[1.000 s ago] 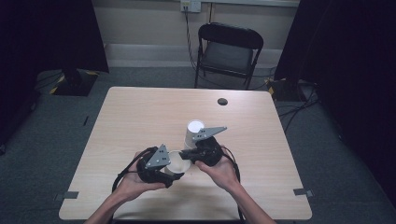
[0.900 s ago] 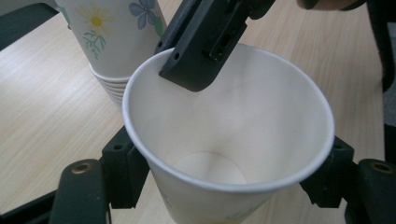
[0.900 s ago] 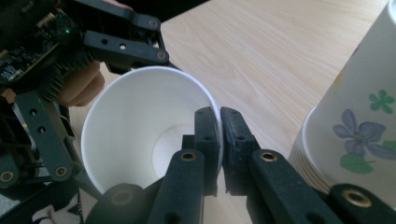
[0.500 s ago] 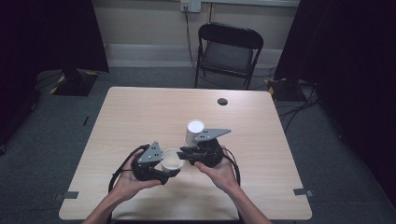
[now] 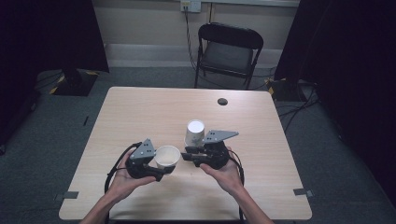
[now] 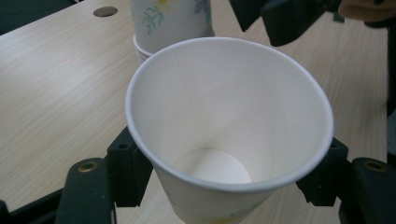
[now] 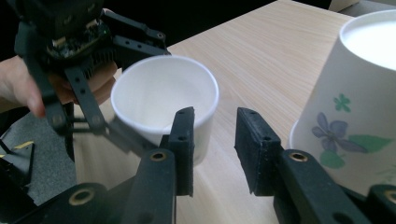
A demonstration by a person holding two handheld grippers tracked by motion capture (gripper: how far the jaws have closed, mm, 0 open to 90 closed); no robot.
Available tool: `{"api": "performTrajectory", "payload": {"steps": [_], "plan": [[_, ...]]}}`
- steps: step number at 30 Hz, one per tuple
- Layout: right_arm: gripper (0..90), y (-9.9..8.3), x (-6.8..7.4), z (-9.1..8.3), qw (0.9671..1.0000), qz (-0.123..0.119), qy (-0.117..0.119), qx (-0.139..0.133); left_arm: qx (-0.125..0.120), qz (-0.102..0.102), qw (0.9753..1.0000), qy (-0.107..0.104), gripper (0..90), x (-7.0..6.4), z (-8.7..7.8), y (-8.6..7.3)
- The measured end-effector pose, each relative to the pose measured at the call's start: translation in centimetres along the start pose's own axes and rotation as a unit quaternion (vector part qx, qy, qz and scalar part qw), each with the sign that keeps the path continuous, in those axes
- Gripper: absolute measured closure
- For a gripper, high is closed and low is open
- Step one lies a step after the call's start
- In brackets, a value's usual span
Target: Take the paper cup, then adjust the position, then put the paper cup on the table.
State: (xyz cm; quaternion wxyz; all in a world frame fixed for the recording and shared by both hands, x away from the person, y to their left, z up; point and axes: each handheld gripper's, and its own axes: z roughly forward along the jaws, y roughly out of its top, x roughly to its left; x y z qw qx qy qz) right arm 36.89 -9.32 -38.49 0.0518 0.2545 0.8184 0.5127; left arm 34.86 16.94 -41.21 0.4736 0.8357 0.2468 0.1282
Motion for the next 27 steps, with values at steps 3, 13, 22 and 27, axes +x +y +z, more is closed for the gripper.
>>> {"api": "performTrajectory", "payload": {"steps": [3,13,22,27], "plan": [[66.9,-0.3,-0.2,-0.4,1.0000,0.003,0.000,-0.006,-0.012,-0.017,0.9998,0.006,31.7,0.6,-0.6,-0.1],[58.5,-2.2,-0.6,-2.2,0.9998,-0.006,-0.019,-0.005,-0.033,-0.049,0.9968,0.053,31.9,2.0,-1.7,0.2],[44.5,-4.0,-1.3,-4.6,0.9983,0.003,-0.057,-0.005,-0.026,-0.063,0.9946,0.078,32.3,3.0,-1.8,-0.1],[40.4,-5.3,-2.3,-6.2,0.9964,0.020,-0.082,-0.009,-0.026,-0.073,0.9934,0.085,32.3,3.9,-1.9,-0.3]]}}
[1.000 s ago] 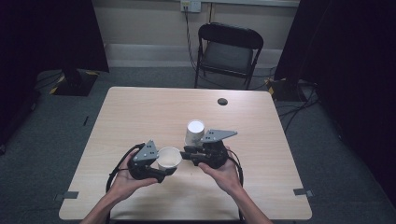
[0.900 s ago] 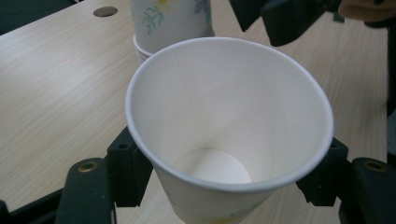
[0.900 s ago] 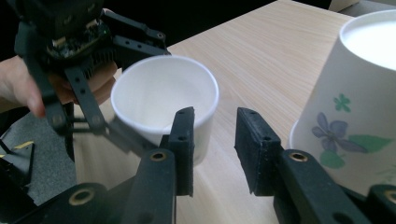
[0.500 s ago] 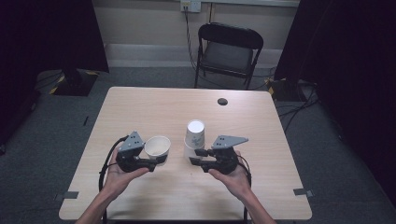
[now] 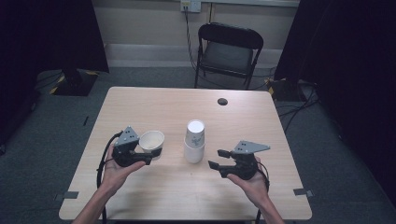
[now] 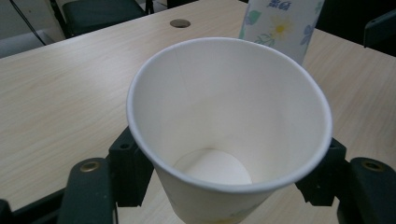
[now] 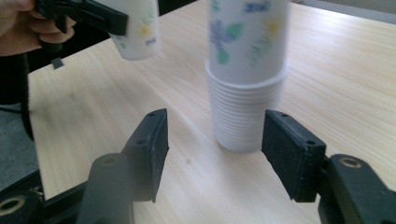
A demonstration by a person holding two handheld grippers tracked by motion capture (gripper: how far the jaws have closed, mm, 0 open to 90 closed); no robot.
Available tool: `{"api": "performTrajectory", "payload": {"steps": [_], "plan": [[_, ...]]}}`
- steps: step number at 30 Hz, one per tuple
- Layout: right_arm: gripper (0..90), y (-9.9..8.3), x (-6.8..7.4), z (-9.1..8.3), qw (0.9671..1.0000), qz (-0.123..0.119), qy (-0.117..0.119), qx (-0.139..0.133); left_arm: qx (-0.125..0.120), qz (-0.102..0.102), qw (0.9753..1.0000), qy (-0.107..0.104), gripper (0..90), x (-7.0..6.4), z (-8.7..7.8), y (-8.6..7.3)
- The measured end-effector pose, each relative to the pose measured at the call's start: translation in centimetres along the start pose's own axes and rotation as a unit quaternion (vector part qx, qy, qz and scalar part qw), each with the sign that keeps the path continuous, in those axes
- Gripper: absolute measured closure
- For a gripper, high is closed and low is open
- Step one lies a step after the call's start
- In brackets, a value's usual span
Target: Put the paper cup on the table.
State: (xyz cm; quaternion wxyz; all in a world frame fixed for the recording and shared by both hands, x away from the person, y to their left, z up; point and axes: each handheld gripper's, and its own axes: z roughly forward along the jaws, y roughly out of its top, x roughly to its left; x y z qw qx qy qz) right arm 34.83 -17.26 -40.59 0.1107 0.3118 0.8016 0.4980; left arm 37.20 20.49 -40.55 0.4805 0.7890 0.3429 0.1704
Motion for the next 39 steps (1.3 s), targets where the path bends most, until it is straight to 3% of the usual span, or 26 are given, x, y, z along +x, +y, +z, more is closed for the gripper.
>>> {"api": "performTrajectory", "payload": {"steps": [5,7,9,10,13,17,22,26,28,31,37,39], "plan": [[34.2,-1.1,-1.5,-0.6,0.9994,0.013,-0.033,0.004,-0.002,-0.010,0.9999,0.009,32.3,1.6,0.6,0.2],[31.4,-1.6,-2.1,-0.8,0.9985,0.021,-0.050,0.009,0.007,0.001,0.9997,0.023,32.3,2.1,1.0,0.4],[29.3,-2.1,-2.6,-1.0,0.9977,0.028,-0.061,0.012,0.014,-0.001,0.9995,0.027,32.4,2.8,1.3,0.4],[25.9,-2.4,-2.8,-0.9,0.9970,0.029,-0.069,0.018,0.019,0.000,0.9989,0.042,32.4,3.2,1.6,0.3],[21.7,-3.2,-3.6,-0.9,0.9944,0.036,-0.095,0.030,0.036,-0.006,0.9982,0.047,32.4,4.1,2.4,-0.2],[21.2,-4.0,-4.3,-0.8,0.9929,0.043,-0.103,0.042,0.049,-0.016,0.9972,0.054,32.2,5.2,3.6,-0.9],[20.7,-5.1,-5.3,-0.6,0.9905,0.053,-0.115,0.055,0.060,-0.020,0.9969,0.047,32.1,6.3,4.8,-1.6],[20.3,-5.6,-5.9,-0.5,0.9886,0.062,-0.122,0.063,0.088,-0.031,0.9943,0.052,32.1,7.0,6.0,-2.6],[20.7,-5.7,-5.9,-0.5,0.9885,0.063,-0.122,0.062,0.078,-0.046,0.9949,0.043,32.0,7.0,6.4,-2.8],[21.8,-5.8,-5.9,-0.5,0.9887,0.061,-0.121,0.063,0.079,-0.032,0.9953,0.046,31.6,6.8,6.7,-2.7],[22.2,-6.0,-5.9,-0.3,0.9884,0.063,-0.121,0.067,0.091,-0.025,0.9945,0.046,29.4,6.6,6.9,-3.0],[22.4,-6.0,-5.9,-0.3,0.9886,0.062,-0.120,0.067,0.091,-0.031,0.9943,0.047,28.8,6.5,6.8,-3.0]]}}
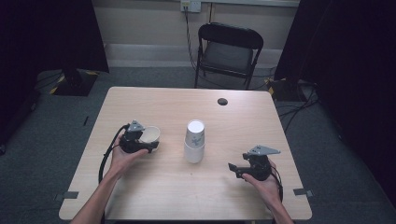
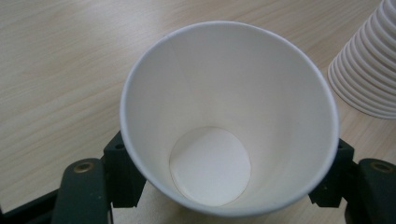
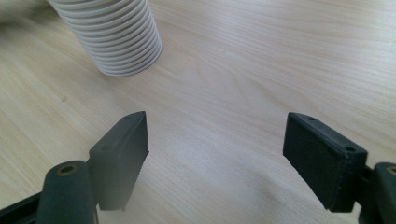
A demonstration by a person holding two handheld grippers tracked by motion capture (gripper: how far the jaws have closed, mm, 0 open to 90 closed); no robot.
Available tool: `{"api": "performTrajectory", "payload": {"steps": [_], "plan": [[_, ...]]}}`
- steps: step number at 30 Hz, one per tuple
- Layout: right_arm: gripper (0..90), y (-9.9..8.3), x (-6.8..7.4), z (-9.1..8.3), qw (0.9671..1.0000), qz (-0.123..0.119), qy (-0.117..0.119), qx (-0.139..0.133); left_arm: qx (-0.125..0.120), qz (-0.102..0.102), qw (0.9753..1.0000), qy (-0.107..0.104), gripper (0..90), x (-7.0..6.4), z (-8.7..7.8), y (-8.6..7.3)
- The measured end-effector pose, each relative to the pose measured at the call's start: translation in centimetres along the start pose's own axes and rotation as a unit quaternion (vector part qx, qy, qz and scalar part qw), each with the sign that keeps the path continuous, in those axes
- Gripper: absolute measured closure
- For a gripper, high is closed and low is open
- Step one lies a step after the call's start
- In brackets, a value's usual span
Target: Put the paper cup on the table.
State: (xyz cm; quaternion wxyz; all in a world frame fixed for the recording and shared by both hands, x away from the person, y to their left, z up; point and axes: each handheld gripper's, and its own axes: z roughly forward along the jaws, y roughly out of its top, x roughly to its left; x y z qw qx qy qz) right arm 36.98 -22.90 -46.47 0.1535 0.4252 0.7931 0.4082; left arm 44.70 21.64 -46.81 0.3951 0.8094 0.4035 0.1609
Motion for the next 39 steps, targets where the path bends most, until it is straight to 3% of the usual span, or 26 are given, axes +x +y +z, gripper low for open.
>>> {"api": "performTrajectory", "payload": {"steps": [4,6,9,17,24,28,33,36,39], "plan": [[22.5,0.0,0.1,0.0,1.0000,-0.003,-0.001,0.000,-0.008,-0.006,0.9999,-0.003,25.5,0.1,-0.1,-0.2],[22.5,0.0,0.1,0.0,1.0000,-0.002,-0.001,-0.001,-0.006,-0.022,0.9997,-0.006,14.2,0.3,0.0,-0.3],[22.2,0.0,0.1,0.0,1.0000,-0.002,-0.001,0.000,-0.011,-0.022,0.9996,0.013,15.8,0.1,-0.2,-0.5],[22.0,-0.2,0.1,-0.3,1.0000,0.001,-0.009,0.001,-0.016,-0.041,0.9989,0.017,16.8,0.0,-1.1,-0.7],[20.4,-0.7,-0.8,-0.3,0.9996,0.012,-0.026,0.003,-0.013,-0.036,0.9990,0.022,16.7,-0.1,-2.6,-1.0],[18.6,-1.1,-1.5,-0.1,0.9989,0.020,-0.039,0.015,-0.015,-0.055,0.9981,0.025,18.6,-0.2,-3.4,-1.5],[18.1,-1.5,-2.3,0.3,0.9969,0.024,-0.069,0.030,-0.003,-0.043,0.9986,0.030,20.9,-0.5,-4.5,-2.4],[17.9,-2.1,-2.7,0.8,0.9959,0.029,-0.073,0.045,0.008,-0.036,0.9988,0.032,20.1,-0.7,-5.2,-3.1],[19.0,-2.4,-2.7,0.9,0.9953,0.032,-0.076,0.051,0.019,-0.043,0.9985,0.029,20.1,-1.1,-6.0,-3.7]]}}
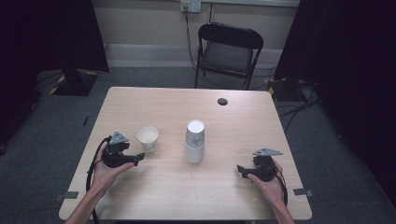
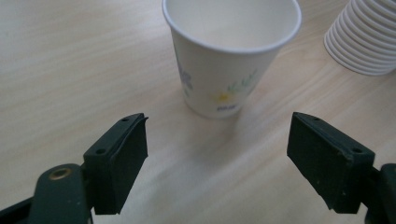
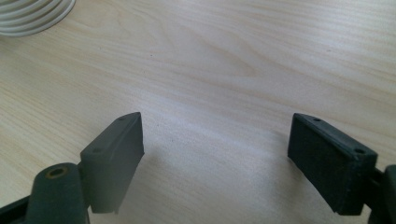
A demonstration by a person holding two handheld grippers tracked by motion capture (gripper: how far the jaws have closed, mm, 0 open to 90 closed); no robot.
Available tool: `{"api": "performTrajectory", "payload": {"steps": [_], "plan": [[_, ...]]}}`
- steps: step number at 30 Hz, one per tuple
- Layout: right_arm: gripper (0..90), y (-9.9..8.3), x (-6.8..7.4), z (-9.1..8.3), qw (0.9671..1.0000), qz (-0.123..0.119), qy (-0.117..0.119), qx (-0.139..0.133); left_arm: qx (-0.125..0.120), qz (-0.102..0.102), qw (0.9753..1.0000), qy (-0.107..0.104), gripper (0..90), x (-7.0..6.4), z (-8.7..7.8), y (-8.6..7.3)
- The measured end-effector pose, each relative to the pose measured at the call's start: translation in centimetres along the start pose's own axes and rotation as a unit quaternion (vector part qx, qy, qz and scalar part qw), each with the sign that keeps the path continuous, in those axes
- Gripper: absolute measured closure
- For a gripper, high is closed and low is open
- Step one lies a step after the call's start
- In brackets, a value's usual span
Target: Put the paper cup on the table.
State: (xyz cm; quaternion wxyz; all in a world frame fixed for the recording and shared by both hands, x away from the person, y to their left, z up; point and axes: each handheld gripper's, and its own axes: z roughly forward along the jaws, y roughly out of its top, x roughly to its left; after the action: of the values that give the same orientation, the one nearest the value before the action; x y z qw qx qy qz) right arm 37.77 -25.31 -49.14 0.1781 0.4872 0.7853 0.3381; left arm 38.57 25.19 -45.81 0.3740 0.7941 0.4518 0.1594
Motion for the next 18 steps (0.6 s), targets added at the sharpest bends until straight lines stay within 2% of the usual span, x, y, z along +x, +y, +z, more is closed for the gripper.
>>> {"api": "performTrajectory", "payload": {"steps": [2,4,7,9,11,12,13,15,16,18], "plan": [[18.8,-0.2,0.1,0.0,0.9999,-0.006,-0.008,0.001,0.006,0.014,0.9998,0.013,20.4,-0.6,-0.6,-0.6],[18.8,-0.3,0.1,0.0,0.9999,-0.004,-0.013,-0.002,0.021,0.022,0.9994,0.015,20.7,-0.7,-0.9,-1.1],[17.5,-0.6,0.1,0.0,0.9996,-0.009,-0.027,-0.007,0.022,0.026,0.9993,0.012,20.6,-0.8,-1.6,-2.2],[17.2,-1.0,0.0,0.0,0.9994,-0.012,-0.025,-0.021,0.036,0.055,0.9975,0.026,20.8,-0.9,-2.0,-3.0],[17.2,-1.1,0.0,-0.1,0.9993,-0.015,-0.023,-0.024,0.031,0.050,0.9976,0.036,21.4,-1.0,-2.2,-3.6],[17.1,-1.2,0.0,-0.1,0.9993,-0.015,-0.023,-0.024,0.036,0.045,0.9978,0.032,21.4,-1.1,-2.1,-3.7],[17.2,-1.2,0.0,-0.1,0.9993,-0.015,-0.024,-0.024,0.048,0.051,0.9971,0.028,21.2,-1.1,-2.0,-3.9],[17.1,-1.2,0.0,-0.1,0.9993,-0.015,-0.024,-0.024,0.058,0.035,0.9976,0.018,21.5,-1.1,-1.7,-4.2],[17.2,-1.2,0.0,-0.1,0.9993,-0.015,-0.025,-0.024,0.063,0.040,0.9971,0.012,21.7,-1.0,-1.8,-4.3],[17.2,-1.2,0.0,-0.1,0.9993,-0.014,-0.026,-0.024,0.066,0.038,0.9969,0.017,20.9,-0.9,-1.6,-4.8]]}}
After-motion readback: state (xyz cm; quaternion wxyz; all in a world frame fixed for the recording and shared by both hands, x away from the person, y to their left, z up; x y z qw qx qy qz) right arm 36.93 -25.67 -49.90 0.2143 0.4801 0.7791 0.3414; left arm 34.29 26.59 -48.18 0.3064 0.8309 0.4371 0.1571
